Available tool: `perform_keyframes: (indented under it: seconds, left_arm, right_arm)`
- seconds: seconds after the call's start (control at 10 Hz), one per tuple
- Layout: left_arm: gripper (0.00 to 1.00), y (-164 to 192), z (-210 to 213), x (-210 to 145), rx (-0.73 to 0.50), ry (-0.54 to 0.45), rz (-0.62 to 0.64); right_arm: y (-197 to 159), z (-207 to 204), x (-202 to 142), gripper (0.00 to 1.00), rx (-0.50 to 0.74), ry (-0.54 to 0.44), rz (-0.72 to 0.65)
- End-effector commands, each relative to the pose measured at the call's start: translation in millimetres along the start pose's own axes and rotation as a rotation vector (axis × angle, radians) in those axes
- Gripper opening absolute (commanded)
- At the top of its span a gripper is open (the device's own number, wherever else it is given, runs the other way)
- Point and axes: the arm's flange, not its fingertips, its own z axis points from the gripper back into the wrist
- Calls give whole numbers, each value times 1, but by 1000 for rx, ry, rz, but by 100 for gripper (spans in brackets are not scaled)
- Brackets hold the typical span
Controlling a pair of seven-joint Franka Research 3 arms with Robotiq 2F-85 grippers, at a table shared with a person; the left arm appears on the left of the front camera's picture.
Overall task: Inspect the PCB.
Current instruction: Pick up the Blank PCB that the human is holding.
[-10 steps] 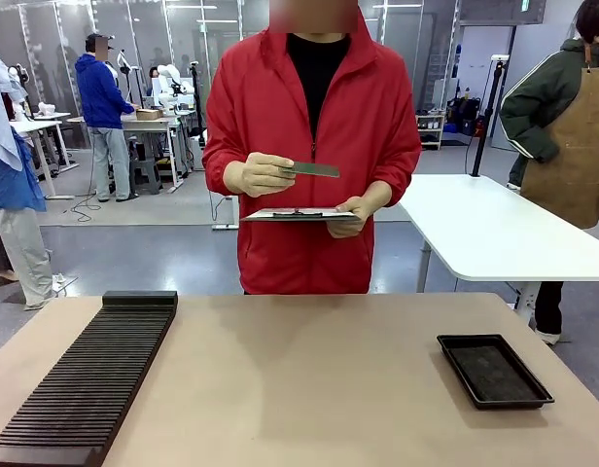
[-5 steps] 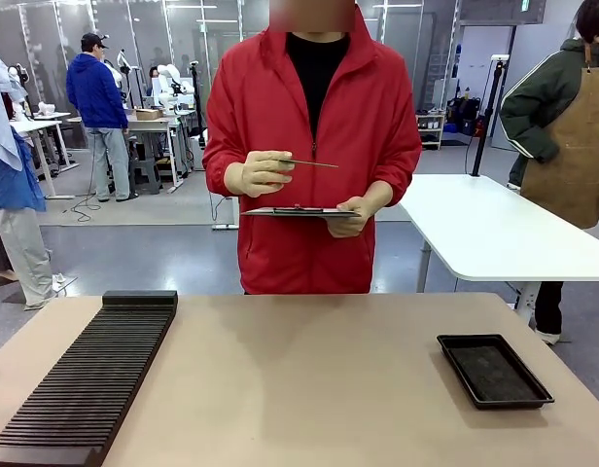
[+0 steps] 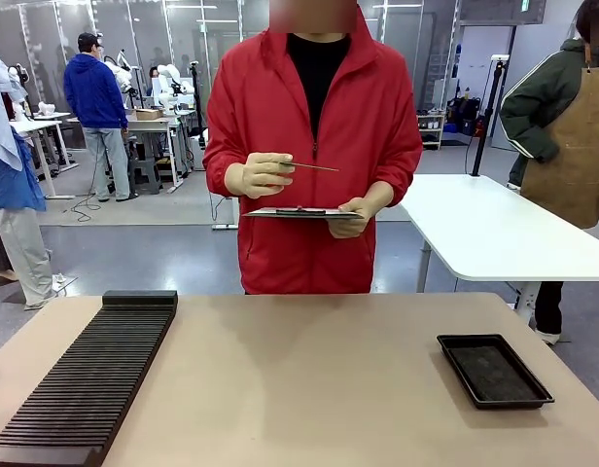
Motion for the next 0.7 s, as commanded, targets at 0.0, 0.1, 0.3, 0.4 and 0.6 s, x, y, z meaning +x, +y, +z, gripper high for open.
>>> perform_keyframes:
  seconds: [0.0, 0.1, 0.3, 0.4, 0.6]
  left_arm:
    - [100, -1, 3, 1, 4, -2, 2]
    - [100, -1, 3, 1, 4, -2, 2]
    - [100, -1, 3, 1, 4, -2, 2]
    - [100, -1, 3, 1, 4, -2, 2]
    - [100, -1, 3, 1, 4, -2, 2]
  right_arm:
    - [2, 2, 1, 100, 11, -14, 14]
    - [2, 2, 1, 100, 11, -14, 14]
    - [2, 2, 1, 100, 11, -14, 14]
    - [2, 2, 1, 100, 11, -14, 14]
    - [2, 2, 1, 100, 11, -14, 14]
